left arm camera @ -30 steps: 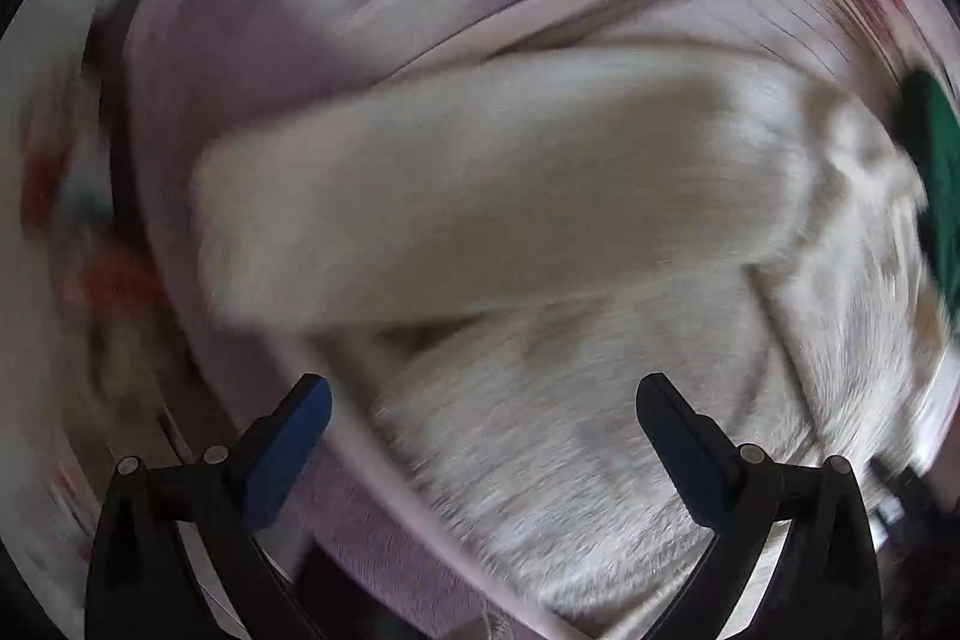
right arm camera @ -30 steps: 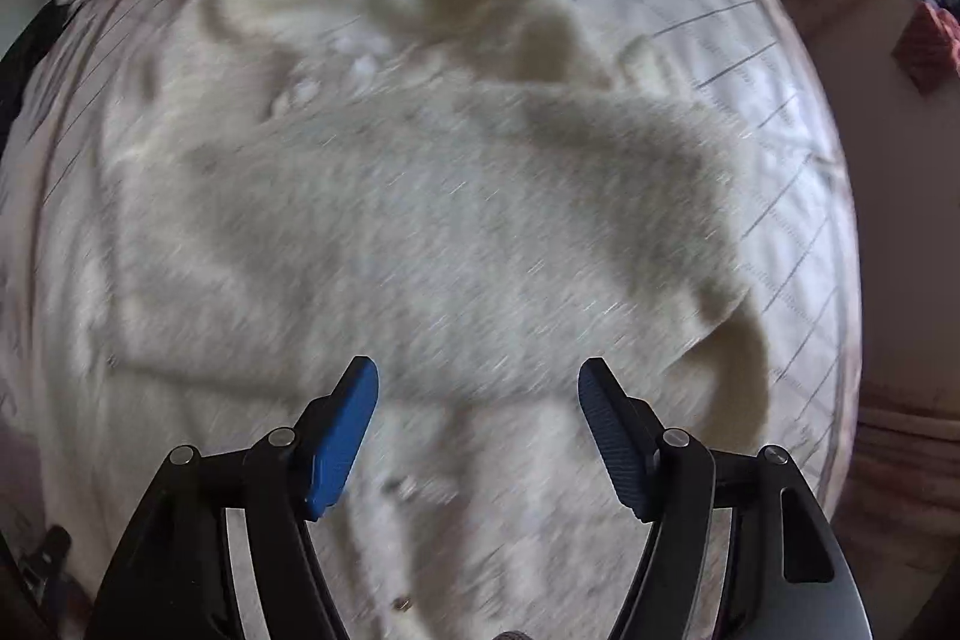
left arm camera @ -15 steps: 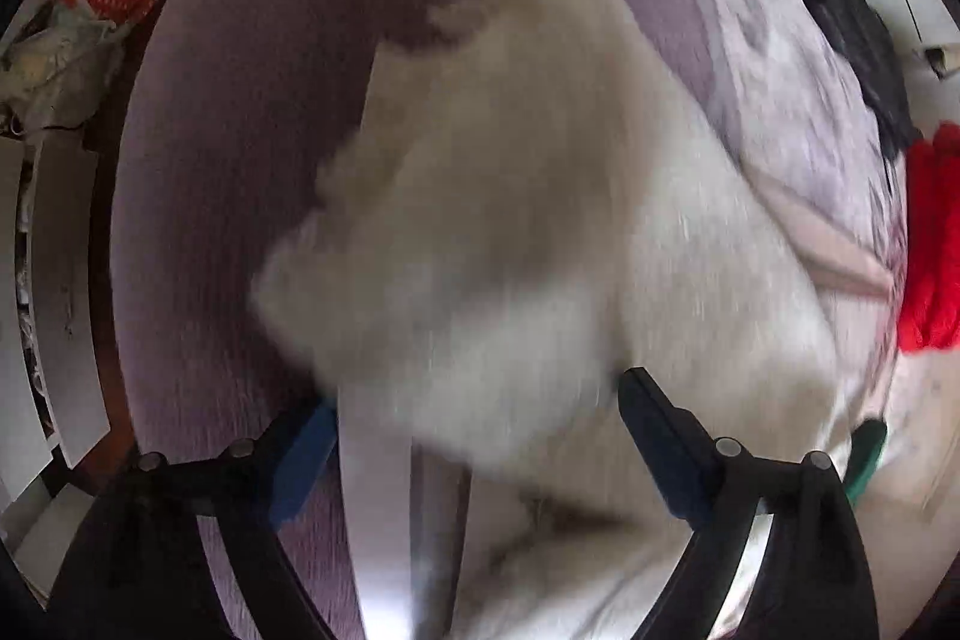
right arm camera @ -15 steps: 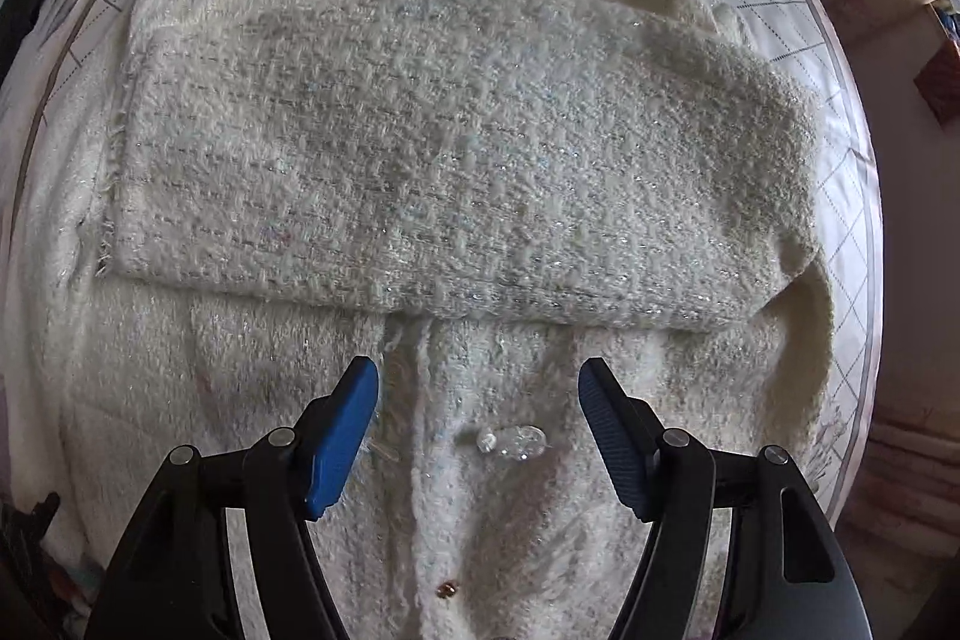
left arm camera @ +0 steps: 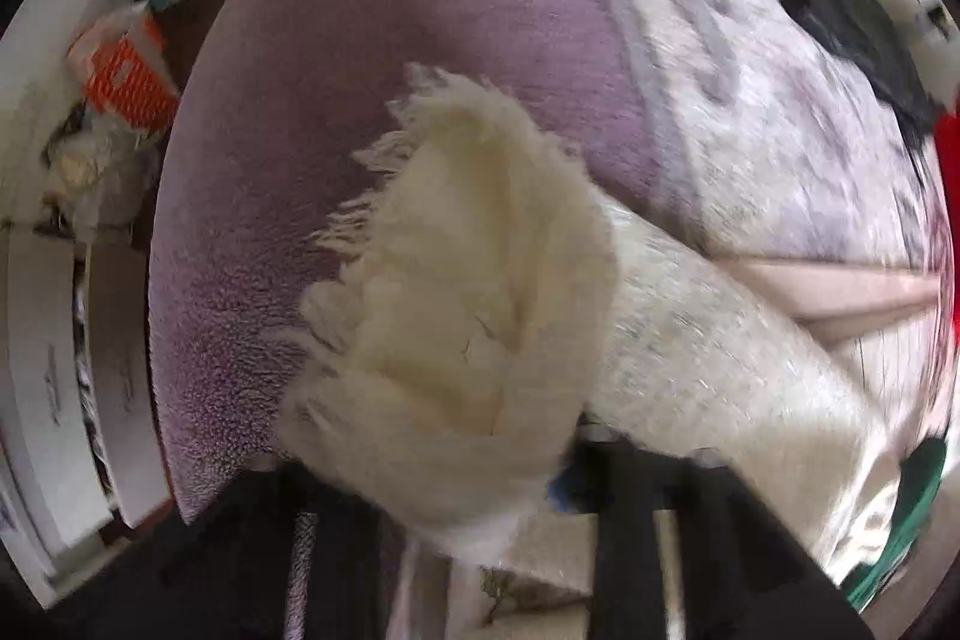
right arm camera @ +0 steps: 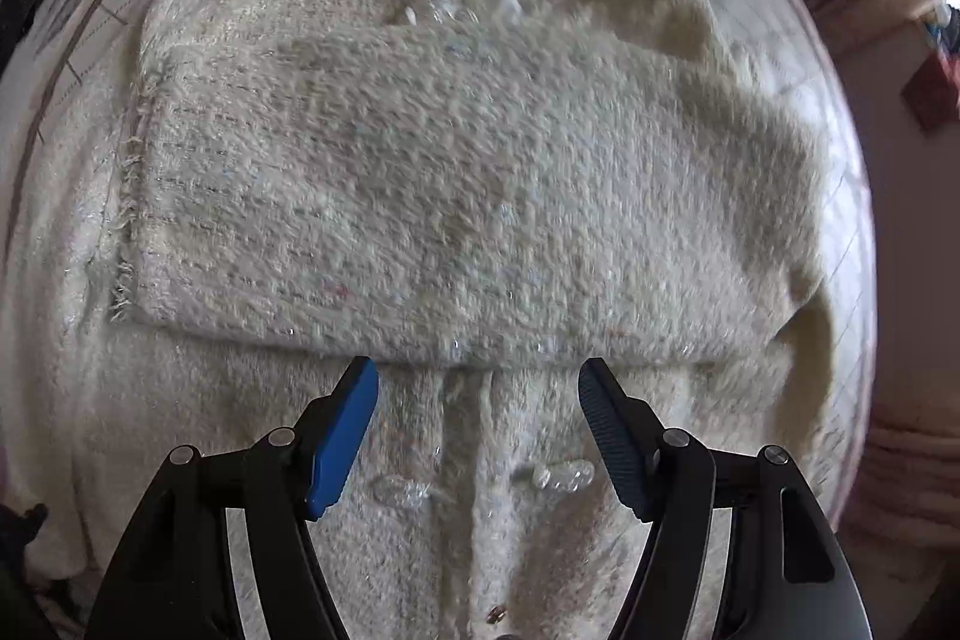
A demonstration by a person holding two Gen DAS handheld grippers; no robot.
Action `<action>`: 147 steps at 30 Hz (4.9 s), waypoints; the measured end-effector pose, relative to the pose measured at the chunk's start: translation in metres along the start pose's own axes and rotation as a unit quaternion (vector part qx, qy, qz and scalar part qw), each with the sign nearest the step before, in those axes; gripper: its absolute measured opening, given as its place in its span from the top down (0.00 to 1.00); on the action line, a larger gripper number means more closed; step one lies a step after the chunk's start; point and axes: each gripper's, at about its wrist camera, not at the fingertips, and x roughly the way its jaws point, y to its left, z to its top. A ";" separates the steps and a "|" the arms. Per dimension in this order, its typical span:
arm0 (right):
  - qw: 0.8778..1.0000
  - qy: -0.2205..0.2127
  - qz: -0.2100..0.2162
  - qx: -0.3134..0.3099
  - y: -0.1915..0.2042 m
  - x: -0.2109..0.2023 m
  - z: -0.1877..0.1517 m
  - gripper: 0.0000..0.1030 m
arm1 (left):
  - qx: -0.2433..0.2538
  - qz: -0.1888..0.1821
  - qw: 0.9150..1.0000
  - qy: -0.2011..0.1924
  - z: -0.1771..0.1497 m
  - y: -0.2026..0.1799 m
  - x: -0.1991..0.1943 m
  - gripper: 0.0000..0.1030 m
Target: Fold large clothes
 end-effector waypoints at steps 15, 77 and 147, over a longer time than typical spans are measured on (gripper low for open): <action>0.997 -0.055 -0.040 -0.030 0.048 -0.029 0.015 0.13 | 0.193 0.026 0.981 -0.016 -0.021 -0.082 -0.084 0.89; 0.963 0.014 0.101 0.249 -0.348 0.044 -0.070 0.13 | 0.672 -0.101 0.733 -0.002 -0.514 -0.308 -0.076 0.06; 0.974 0.021 0.196 0.109 -0.142 0.055 0.233 0.92 | 0.602 0.057 0.787 -0.124 -0.279 -0.429 0.028 0.05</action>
